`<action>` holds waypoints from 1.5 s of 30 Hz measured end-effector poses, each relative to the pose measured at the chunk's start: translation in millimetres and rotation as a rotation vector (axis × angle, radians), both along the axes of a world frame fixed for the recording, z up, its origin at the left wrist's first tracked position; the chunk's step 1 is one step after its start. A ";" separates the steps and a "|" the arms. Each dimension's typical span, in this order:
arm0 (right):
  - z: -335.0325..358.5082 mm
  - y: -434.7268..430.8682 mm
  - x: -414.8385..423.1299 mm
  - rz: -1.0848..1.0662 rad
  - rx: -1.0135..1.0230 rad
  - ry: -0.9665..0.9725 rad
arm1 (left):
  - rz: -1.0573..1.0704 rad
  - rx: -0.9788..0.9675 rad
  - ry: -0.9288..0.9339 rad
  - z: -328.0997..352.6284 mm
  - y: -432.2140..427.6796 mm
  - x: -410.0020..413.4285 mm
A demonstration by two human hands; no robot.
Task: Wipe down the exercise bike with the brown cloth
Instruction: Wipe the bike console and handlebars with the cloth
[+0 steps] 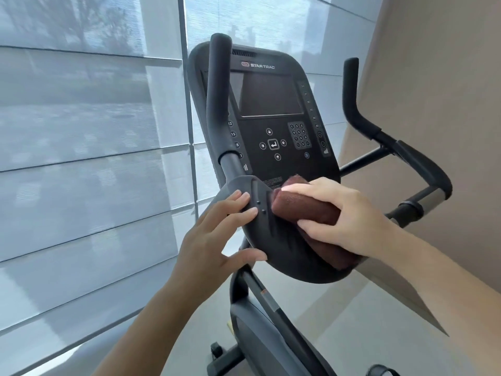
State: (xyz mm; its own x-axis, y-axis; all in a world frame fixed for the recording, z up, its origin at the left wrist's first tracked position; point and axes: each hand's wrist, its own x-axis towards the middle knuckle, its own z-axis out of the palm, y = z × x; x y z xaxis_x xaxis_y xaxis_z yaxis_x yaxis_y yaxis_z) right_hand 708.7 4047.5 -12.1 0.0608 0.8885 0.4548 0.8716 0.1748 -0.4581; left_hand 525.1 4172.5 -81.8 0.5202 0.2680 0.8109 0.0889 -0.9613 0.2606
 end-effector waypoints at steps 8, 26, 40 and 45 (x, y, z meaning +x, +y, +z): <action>12.5 41.2 -5.7 0.025 0.061 0.065 | 0.009 -0.024 -0.045 -2.4 1.2 5.0; 10.8 42.0 -35.1 -0.179 0.134 -0.074 | -0.090 -0.056 -0.213 -9.4 5.3 11.4; 12.9 38.2 -81.5 -0.429 0.118 -0.169 | -0.225 0.205 0.137 19.7 105.9 16.8; 4.4 35.9 -96.5 -0.526 0.122 -0.194 | -0.329 0.303 0.055 23.2 127.9 33.3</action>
